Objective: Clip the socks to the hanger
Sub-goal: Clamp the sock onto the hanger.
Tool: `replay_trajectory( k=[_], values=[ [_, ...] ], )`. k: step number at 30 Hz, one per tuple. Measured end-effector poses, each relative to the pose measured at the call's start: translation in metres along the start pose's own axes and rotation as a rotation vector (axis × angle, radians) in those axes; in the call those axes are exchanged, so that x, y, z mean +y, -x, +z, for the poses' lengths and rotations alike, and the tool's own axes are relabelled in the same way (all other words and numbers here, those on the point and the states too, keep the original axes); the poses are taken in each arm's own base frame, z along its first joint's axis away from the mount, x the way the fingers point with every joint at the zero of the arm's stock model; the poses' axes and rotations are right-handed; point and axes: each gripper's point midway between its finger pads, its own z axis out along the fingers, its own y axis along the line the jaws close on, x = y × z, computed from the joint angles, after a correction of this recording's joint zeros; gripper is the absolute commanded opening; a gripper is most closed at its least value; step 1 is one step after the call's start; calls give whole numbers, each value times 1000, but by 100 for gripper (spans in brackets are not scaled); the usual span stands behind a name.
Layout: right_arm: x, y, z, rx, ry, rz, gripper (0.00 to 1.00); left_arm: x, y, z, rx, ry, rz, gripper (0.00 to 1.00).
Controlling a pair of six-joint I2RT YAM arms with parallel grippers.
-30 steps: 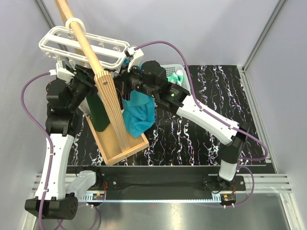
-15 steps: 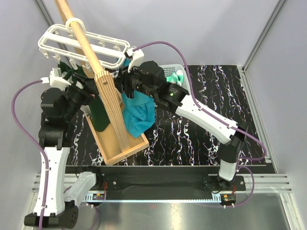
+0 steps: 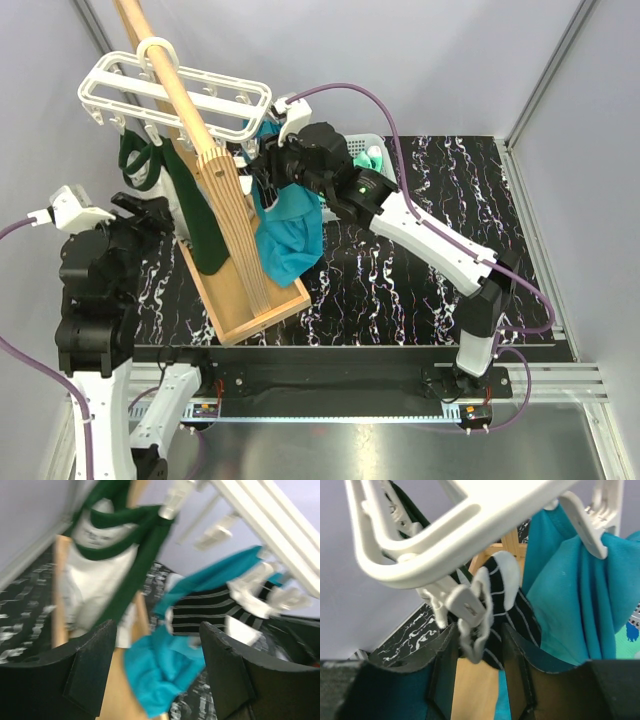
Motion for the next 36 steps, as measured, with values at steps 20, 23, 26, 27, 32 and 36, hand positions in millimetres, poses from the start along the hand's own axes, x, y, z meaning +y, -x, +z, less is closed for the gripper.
replay_trajectory(
  k=[20,23,26,27,32,36],
  values=[
    [-69,-17,-10,52,-98,2,47,22,2,60,110,102,-19,83],
    [-67,-23,-16,56,-76,5,47,10,17,61,81,33,-27,83],
    [-66,-25,-15,52,-58,10,47,5,25,62,54,7,-42,84],
    [-67,-24,-14,48,-54,12,47,3,26,61,44,1,-52,85],
    [-85,-12,8,-10,-42,34,47,-1,32,51,10,-13,-75,84],
    [-107,-7,45,-57,-45,48,47,-2,45,42,-21,19,-77,84]
  ],
)
